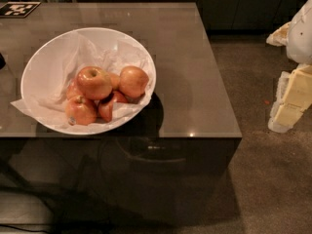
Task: Pick apple from white bowl
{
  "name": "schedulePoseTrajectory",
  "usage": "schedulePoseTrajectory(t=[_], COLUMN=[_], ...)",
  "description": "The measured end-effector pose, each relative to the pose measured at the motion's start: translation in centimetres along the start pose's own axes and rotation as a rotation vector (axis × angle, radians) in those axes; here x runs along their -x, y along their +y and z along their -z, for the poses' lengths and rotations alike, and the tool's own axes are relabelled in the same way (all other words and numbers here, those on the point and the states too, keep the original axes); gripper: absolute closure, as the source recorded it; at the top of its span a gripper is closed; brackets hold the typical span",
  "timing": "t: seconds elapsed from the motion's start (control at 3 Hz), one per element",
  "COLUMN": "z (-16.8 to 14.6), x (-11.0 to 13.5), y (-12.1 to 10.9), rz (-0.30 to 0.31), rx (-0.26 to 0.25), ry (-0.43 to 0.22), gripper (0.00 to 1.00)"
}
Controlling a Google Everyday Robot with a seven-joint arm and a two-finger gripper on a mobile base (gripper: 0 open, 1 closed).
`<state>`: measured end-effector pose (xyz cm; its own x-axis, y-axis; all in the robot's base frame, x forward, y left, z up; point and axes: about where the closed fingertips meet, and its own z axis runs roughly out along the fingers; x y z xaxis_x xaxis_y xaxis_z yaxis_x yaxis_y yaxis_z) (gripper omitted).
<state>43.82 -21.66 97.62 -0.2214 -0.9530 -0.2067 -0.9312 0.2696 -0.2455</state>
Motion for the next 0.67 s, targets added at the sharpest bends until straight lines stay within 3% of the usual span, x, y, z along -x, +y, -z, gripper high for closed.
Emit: schedulePoseTrajectory(t=[0.33, 0.67], z=[0.1, 1.4], x=[0.1, 3.1], y=[0.0, -0.7], rz=[0.001, 0.040], rx=[-0.003, -0.011], ry=[-0.002, -0.031], gripper=[0.00, 0.00])
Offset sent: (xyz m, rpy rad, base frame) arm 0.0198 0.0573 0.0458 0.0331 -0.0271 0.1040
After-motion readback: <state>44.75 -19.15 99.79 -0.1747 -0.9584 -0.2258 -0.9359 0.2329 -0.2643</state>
